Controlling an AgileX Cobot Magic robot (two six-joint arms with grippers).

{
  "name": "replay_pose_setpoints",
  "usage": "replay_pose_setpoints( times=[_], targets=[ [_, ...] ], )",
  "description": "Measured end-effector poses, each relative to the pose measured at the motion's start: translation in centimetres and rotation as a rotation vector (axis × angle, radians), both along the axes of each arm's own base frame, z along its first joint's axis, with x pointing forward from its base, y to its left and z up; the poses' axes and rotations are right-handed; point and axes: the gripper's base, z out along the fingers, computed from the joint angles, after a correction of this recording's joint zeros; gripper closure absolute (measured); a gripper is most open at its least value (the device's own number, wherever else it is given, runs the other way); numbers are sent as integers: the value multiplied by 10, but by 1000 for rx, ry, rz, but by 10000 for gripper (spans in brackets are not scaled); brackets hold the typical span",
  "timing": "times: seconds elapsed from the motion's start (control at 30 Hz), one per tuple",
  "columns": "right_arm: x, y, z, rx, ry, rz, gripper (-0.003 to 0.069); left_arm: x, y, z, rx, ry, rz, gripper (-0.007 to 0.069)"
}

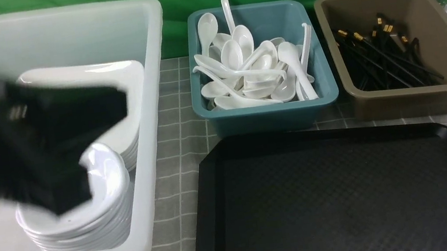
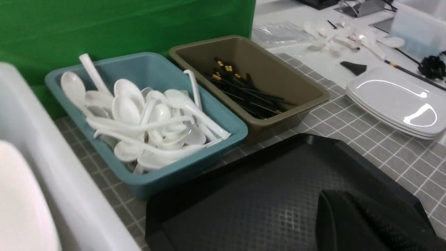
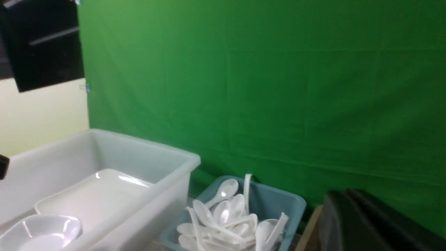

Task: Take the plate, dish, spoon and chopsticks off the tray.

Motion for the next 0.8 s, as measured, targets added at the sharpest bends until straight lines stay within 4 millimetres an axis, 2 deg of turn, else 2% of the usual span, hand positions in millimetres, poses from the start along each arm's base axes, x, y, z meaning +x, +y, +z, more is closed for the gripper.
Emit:
replay_pose_setpoints(
  times=[0.1,0.17,0.3,0.43,0.8],
  targets=[
    [-3,6,-34,44,-76,74,637,-15,12,-30,-38,0,45,622],
    [-4,9,-50,72,-98,109,637,-23,19,-46,-54,-7,65,622],
    [-3,13,-63,103,-83,136,630,-36,28,-69,-80,-23,90,622],
    [-2,14,-66,113,-66,140,612,-43,33,-75,-93,-38,93,622],
    [-2,14,-66,116,-65,140,587,-43,34,-74,-93,-54,98,620]
  ],
)
